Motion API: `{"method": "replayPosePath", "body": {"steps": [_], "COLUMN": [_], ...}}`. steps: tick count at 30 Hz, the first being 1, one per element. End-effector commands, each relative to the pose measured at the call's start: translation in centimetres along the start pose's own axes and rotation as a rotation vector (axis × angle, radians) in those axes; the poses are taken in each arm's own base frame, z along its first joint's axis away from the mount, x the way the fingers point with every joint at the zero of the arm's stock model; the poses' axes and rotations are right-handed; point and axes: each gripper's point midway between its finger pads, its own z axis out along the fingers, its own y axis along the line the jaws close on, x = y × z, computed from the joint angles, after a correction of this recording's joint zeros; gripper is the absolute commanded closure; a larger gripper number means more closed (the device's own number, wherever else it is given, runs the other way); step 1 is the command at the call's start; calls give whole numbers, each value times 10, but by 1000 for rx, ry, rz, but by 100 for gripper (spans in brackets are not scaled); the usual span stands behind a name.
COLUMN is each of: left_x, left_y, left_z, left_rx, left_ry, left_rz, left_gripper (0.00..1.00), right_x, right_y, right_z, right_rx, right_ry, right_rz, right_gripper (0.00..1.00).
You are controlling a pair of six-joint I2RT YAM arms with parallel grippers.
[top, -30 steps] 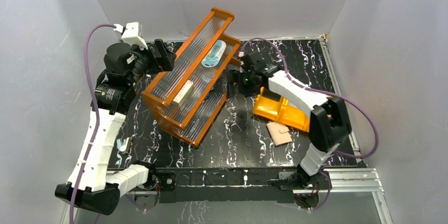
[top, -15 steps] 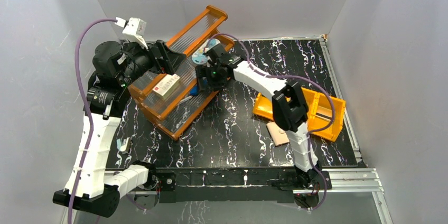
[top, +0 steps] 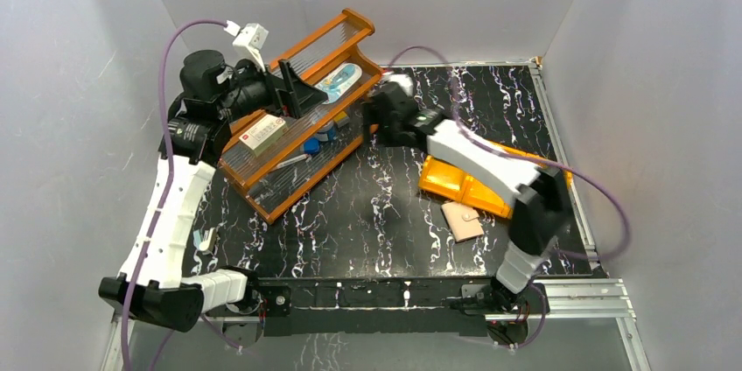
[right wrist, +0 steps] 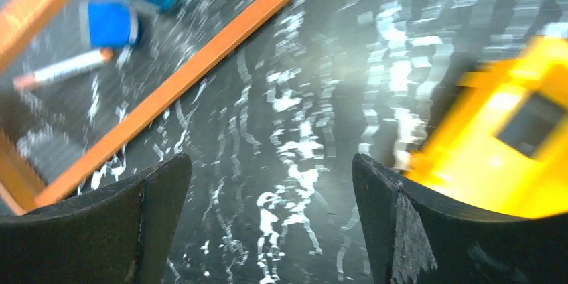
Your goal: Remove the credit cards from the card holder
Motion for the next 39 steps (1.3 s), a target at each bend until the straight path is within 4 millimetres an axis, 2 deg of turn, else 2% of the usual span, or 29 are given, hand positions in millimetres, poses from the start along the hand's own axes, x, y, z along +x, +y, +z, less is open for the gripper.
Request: {"method": "replayPosePath", "body": {"steps": [1, 5, 9, 14, 16, 20, 24, 28, 31, 36, 39], "left_x": [4, 31, 58, 84, 100, 128, 150, 161, 163, 169, 170], "left_y": [-15, -22, -12, 0, 5, 32, 51, 61, 69, 81, 99], "left_z": [12, 44, 71, 101, 112, 133, 160, 183, 199, 214, 220], "left_rx": [94, 143, 132, 87, 94, 39, 5, -4, -21, -44, -127], "left_ry": [34, 132, 215, 301, 351, 451, 518, 540, 543, 548, 537], "left_rz": [-14, -7, 2, 41, 84, 117, 95, 102, 108, 121, 146], "left_gripper": [2, 2, 2, 2, 2, 2, 2, 2, 2, 2, 2], "right_x": [-77, -78, -79, -67, -62, -49, -32, -21, -16, -6, -3], "right_y": [-71, -110, -133, -151, -154, -164, -189, -215, -223, -222, -220], "right_z": [-96, -142, -184, -206, -208, -204, -195, -178, -166, -148, -143], "right_rx": [177, 233, 282, 322, 327, 377, 499, 505, 450, 392, 374], "right_ry": [-461, -616, -705, -730, -724, -692, -630, -528, -462, -386, -365], "right_rz": [220, 281, 321, 315, 276, 240, 256, 323, 349, 370, 373], "right_gripper": [2, 2, 2, 2, 2, 2, 2, 2, 2, 2, 2]}}
